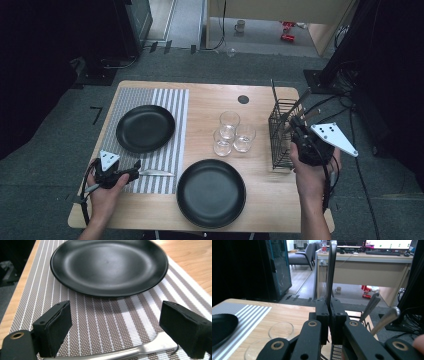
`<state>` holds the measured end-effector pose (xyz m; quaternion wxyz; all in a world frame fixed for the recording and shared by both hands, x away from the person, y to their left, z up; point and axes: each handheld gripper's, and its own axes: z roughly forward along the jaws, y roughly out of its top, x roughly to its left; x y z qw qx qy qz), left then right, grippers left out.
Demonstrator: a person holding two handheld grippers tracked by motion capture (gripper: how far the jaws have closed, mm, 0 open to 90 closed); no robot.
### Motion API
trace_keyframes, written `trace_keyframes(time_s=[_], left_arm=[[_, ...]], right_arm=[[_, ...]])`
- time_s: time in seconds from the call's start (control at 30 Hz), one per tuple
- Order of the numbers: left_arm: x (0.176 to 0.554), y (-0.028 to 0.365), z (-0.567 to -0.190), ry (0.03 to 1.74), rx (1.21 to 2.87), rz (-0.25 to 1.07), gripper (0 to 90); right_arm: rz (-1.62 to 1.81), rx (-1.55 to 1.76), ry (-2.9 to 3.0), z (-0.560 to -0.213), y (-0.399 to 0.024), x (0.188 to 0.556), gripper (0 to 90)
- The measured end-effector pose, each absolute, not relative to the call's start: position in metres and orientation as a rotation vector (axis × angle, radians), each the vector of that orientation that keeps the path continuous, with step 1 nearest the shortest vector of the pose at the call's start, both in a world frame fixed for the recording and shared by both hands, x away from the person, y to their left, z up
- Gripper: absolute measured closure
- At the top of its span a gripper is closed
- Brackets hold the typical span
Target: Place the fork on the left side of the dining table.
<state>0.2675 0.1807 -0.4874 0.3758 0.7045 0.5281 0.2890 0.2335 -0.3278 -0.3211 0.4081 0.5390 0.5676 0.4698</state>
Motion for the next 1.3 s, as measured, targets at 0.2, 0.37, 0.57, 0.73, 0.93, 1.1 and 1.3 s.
trace_keyframes(time_s=[0.2, 0.37, 0.57, 0.73, 0.93, 1.1, 1.3], left_arm=[[0.264, 0.175, -0.482, 1.327, 1.795, 0.722, 11.0], [0.262, 0.167, -0.478, 1.294, 1.805, 0.714, 11.0], [0.261, 0.16, -0.471, 1.269, 1.796, 0.664, 10.4], [0.262, 0.156, -0.465, 1.25, 1.791, 0.661, 10.3], [0.262, 0.149, -0.458, 1.202, 1.796, 0.637, 9.3], [0.261, 0.141, -0.453, 1.167, 1.796, 0.626, 8.5], [0.263, 0.131, -0.447, 1.132, 1.793, 0.602, 5.3]], right_arm=[[1.22, 1.338, 1.432, -0.313, -0.321, 0.231, 88.2], [1.245, 1.327, 1.443, -0.31, -0.316, 0.231, 88.3], [1.275, 1.319, 1.457, -0.308, -0.307, 0.232, 88.3], [1.3, 1.303, 1.473, -0.307, -0.296, 0.234, 88.3], [1.327, 1.293, 1.497, -0.309, -0.283, 0.237, 88.3], [1.349, 1.28, 1.518, -0.311, -0.271, 0.239, 88.2], [1.368, 1.266, 1.536, -0.312, -0.261, 0.241, 88.2]])
